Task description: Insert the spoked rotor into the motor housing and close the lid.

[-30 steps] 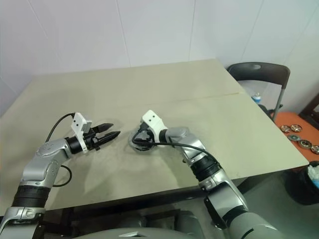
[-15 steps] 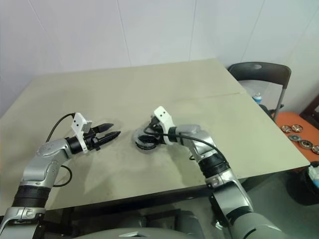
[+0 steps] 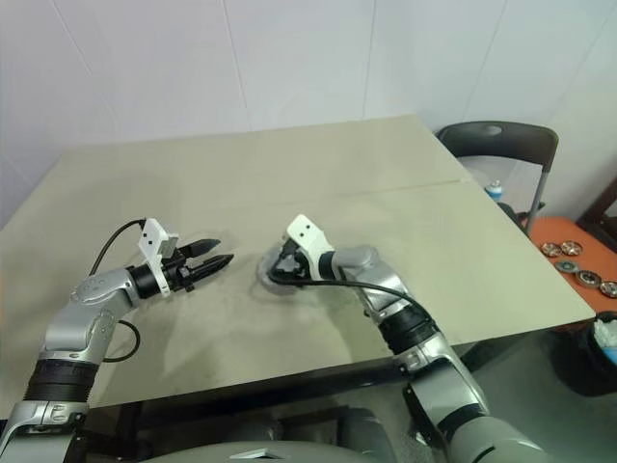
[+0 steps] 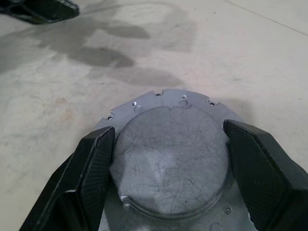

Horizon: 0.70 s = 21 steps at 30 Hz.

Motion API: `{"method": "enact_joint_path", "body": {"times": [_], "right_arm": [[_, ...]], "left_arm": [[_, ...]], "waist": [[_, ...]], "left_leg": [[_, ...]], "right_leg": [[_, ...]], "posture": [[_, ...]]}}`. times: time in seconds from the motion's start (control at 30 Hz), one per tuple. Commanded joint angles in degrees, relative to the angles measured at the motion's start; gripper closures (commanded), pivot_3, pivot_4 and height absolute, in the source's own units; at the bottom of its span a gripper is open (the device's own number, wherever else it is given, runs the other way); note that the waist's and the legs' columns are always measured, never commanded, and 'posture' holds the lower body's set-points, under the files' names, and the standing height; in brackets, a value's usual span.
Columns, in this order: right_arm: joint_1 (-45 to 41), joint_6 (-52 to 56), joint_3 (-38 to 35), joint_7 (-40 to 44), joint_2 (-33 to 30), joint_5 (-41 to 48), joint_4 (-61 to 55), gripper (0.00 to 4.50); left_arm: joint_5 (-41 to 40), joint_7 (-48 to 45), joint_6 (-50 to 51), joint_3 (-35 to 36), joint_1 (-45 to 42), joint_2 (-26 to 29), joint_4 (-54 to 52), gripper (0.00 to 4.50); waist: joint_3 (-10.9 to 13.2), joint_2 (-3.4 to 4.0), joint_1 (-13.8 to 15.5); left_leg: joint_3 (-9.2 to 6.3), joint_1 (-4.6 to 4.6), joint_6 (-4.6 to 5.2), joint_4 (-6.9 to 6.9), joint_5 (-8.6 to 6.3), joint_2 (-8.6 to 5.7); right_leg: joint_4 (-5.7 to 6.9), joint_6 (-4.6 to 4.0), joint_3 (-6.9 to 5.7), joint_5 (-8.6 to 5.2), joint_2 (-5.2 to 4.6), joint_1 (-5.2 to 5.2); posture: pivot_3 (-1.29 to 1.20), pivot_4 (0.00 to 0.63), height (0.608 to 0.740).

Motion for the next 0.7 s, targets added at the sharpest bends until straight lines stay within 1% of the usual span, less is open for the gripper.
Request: {"method": "enact_joint_path", "body": {"times": [0.03, 0.13, 0.27, 0.4, 0.7], "right_arm": [[-0.3, -0.5, -0.8, -1.3, 0.4, -1.0, -0.1, 1.28], [-0.1, -0.3, -0.2, -0.9, -0.2, -1.5, -0.2, 1.28], [-0.1, 2.1, 2.4, 1.1, -2.6, -3.0, 0.7, 1.28], [0.4, 2.6, 3.1, 3.2, -4.5, -3.0, 0.5, 1.28], [1.9, 3.9, 5.3, 4.3, -5.9, -4.1, 1.4, 1.28]], "left_arm": [[0.1, -0.2, -0.8, 0.1, -0.5, 0.0, -1.5, 1.75], [0.1, -0.1, -0.7, 0.2, -0.4, 0.0, -1.7, 1.75], [0.1, -0.1, -0.6, -0.1, -0.3, -0.1, -1.9, 1.75], [0.1, 0.1, -0.4, -0.4, -0.4, -0.3, -2.1, 1.75], [0.0, -0.1, -0.2, -1.2, -0.8, -0.5, -2.0, 1.75]], "waist": [[0.0, 0.00, 0.0], [0.0, 0.00, 0.0], [0.0, 0.00, 0.1], [0.0, -0.02, 0.6], [-0.1, -0.03, 0.7]], "left_leg": [[0.00, 0.01, -0.01, 0.00, 0.01, 0.00], [0.00, 0.05, -0.03, 0.00, 0.02, 0.00], [0.00, 0.12, -0.03, 0.00, 0.02, 0.00], [0.00, 0.21, -0.02, -0.01, 0.01, -0.01], [0.07, 0.21, 0.07, -0.03, -0.05, -0.06]], "right_leg": [[0.00, 0.00, 0.00, 0.00, 0.00, 0.01], [0.03, -0.01, 0.00, 0.00, 0.00, 0.03], [0.01, -0.01, 0.00, 0.00, 0.00, 0.10], [-0.02, -0.01, 0.00, 0.00, -0.01, 0.24], [-0.17, 0.01, -0.02, -0.01, -0.11, 0.29]], "posture": [[0.00, 0.000, 0.740], [0.00, 0.000, 0.740], [0.00, 0.000, 0.740], [0.00, 0.000, 0.740], [0.00, 0.000, 0.740]]}}
